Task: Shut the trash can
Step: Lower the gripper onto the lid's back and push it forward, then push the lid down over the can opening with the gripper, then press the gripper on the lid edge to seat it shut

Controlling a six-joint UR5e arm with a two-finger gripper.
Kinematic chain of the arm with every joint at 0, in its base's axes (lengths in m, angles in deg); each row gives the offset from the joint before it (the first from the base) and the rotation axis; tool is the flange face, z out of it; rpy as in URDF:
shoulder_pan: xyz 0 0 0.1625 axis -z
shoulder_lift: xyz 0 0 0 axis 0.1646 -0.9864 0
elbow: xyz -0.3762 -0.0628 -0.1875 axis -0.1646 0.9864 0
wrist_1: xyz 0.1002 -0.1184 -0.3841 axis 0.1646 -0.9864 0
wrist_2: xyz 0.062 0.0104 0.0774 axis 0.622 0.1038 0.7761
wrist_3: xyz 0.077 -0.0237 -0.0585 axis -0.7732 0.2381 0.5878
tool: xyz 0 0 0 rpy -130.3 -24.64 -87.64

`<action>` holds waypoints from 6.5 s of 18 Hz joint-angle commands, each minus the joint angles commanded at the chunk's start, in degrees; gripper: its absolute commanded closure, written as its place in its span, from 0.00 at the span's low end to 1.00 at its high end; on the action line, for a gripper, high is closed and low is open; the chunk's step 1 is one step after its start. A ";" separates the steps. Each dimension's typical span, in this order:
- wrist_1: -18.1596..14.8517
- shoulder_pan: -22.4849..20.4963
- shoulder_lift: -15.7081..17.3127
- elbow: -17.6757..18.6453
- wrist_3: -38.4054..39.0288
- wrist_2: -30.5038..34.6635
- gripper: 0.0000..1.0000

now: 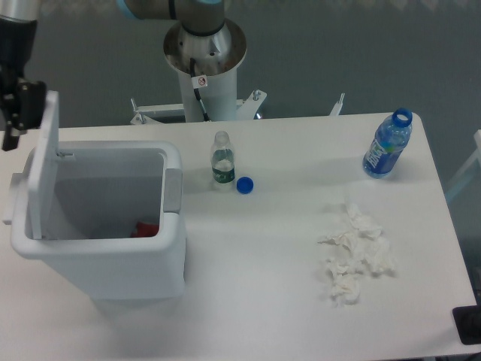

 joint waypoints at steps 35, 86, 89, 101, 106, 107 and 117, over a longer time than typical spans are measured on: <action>0.26 -4.22 -1.32 2.02 0.00 14.59 0.00; 1.23 -8.62 -5.62 2.02 0.00 20.57 0.00; 1.23 -8.62 -5.62 2.11 0.00 20.57 0.00; 2.11 -8.71 -6.59 2.02 0.00 20.57 0.00; 2.11 -8.71 -6.86 2.11 0.00 20.66 0.00; 2.11 -8.71 -6.86 2.11 0.00 20.66 0.00; 2.20 -8.97 -6.59 1.85 0.00 20.57 0.00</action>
